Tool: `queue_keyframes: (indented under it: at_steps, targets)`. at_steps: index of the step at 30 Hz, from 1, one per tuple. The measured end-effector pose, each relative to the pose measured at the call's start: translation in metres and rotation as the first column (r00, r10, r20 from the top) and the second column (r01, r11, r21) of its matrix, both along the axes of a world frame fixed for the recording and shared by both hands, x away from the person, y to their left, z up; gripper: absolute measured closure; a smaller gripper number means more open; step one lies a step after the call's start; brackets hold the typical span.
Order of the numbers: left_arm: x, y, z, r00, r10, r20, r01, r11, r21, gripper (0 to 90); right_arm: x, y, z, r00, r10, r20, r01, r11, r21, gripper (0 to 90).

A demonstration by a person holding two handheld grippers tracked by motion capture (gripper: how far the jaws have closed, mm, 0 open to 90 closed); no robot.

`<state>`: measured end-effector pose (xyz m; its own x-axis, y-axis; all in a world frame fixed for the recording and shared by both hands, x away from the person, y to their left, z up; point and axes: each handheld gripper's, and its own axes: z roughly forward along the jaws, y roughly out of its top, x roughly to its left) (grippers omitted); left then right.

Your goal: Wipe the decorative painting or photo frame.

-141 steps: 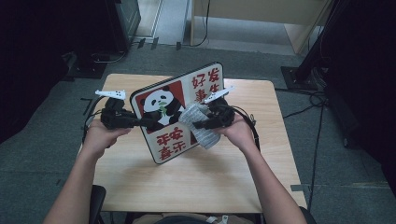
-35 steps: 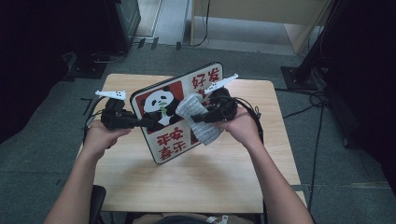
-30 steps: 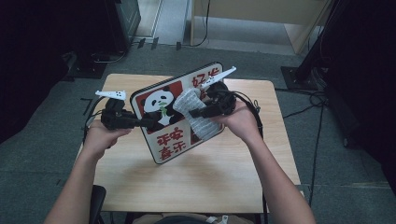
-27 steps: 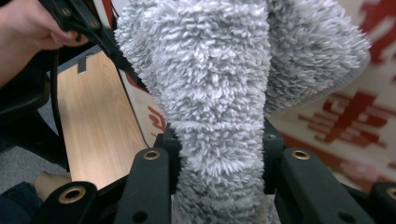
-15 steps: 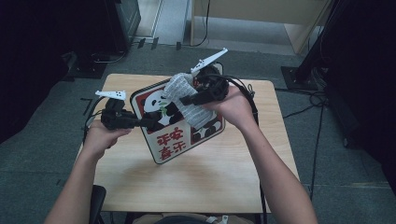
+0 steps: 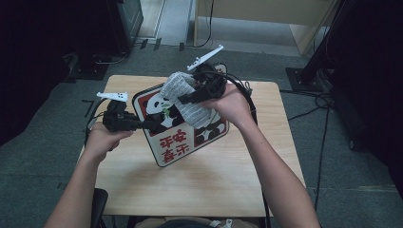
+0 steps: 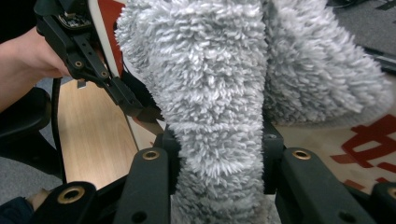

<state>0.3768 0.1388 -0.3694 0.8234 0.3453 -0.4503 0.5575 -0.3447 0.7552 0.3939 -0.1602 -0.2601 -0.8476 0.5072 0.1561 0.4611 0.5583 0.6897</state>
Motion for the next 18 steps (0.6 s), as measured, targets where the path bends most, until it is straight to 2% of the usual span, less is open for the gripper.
queue_keyframes:
  at_steps: [18]
  targets:
    - [0.0,0.0,0.0,1.0,-0.007,-0.003,0.007,1.0,0.002,74.2,0.0,0.0,-0.023,0.9996,0.011,-0.026,-0.011,1.0,0.002,66.1]
